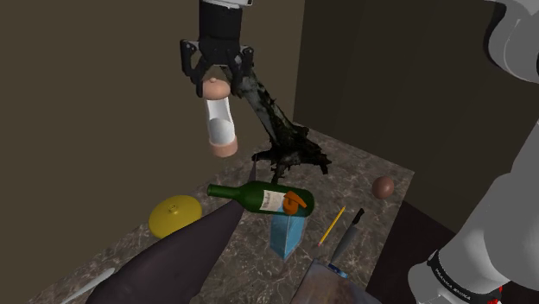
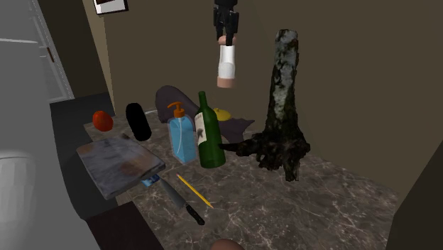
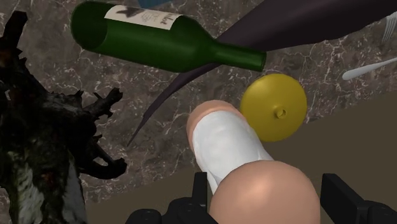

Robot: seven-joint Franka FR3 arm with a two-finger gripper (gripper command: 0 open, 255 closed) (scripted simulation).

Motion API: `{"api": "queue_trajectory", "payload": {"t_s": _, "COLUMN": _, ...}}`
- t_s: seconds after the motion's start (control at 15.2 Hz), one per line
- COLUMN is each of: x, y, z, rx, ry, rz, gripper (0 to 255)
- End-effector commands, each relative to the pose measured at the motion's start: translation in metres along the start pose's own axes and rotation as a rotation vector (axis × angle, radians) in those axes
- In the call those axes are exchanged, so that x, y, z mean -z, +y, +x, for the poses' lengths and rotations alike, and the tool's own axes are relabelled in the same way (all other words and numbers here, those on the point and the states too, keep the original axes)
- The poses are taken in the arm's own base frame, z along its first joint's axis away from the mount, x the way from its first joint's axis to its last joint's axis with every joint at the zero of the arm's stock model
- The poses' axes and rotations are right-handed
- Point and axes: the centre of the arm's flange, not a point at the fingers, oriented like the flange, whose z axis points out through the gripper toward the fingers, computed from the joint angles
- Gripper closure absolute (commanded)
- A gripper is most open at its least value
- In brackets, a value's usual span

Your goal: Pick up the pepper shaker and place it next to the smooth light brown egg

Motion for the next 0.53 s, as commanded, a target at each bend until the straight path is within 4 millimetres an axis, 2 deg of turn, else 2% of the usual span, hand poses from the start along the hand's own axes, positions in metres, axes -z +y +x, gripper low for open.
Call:
{"api": "queue_trajectory", "payload": {"t_s": 0.0, "x": 0.010, "y": -0.002, "z": 0.000, "rx": 0.000, "ry": 0.000, "rz": 0.000, "gripper": 255}}
{"api": "queue_trajectory", "payload": {"t_s": 0.13, "x": 0.018, "y": -0.003, "z": 0.000, "rx": 0.000, "ry": 0.000, "rz": 0.000, "gripper": 255}}
{"api": "queue_trajectory", "payload": {"t_s": 0.46, "x": 0.029, "y": 0.061, "z": -0.010, "rx": 0.000, "ry": 0.000, "rz": 0.000, "gripper": 255}}
